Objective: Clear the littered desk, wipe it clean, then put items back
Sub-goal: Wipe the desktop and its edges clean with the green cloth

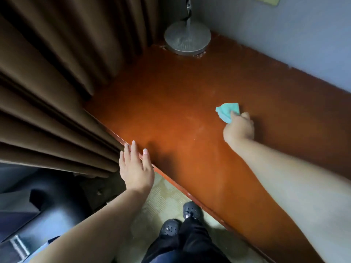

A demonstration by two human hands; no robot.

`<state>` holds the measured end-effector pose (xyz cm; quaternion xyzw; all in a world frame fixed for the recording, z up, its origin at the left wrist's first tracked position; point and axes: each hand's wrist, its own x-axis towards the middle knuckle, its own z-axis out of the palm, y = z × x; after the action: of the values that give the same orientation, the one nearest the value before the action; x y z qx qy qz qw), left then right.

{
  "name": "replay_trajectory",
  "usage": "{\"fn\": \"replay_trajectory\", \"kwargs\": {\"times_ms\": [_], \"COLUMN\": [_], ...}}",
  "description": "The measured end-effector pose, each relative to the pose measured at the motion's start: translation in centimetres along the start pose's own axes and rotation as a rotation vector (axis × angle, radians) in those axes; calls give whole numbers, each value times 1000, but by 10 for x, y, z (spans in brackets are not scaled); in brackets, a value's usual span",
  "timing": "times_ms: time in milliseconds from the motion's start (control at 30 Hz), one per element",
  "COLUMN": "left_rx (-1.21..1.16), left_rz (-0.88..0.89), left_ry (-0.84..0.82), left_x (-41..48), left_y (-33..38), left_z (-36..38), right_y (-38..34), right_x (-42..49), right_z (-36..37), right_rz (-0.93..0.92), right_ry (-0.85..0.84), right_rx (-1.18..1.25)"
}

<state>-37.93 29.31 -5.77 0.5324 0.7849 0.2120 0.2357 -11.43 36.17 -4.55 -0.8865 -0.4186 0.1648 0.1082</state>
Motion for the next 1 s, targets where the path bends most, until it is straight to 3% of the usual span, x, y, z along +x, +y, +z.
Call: {"fn": "replay_trajectory", "kwargs": {"times_ms": [67,167,333,400,467,533,600,700,800,1000], "left_rx": [-41,-125,-241,-243,-226,-192,-158,-143,-139,-134], "left_rz": [-97,-203,-311,-306,-320,-342,-379,-438,-466,-340], "left_ry": [46,167,331,341,335,319,288,241,214,172], "left_x": [-5,5,39,44,43,39,32,20,13,17], "left_y": [0,14,41,41,37,31,21,2,-9,2], "left_z": [1,-6,-24,-29,-29,-29,-28,-26,-24,-22], "right_y": [-25,-61,-85,-85,-78,-65,-49,-42,-62,-93], "right_x": [-33,-111,-129,-91,-34,27,79,121,110,-6], "right_z": [25,49,44,32,17,-3,-21,-27,-14,32], "right_rz": [-248,-604,-715,-625,-461,-355,-276,-200,-213,-628], "right_ry": [-78,-336,-724,-657,-410,-136,4,-37,-76,-211], "right_rx": [-38,8,152,233,270,192,57,-142,-159,-95]}}
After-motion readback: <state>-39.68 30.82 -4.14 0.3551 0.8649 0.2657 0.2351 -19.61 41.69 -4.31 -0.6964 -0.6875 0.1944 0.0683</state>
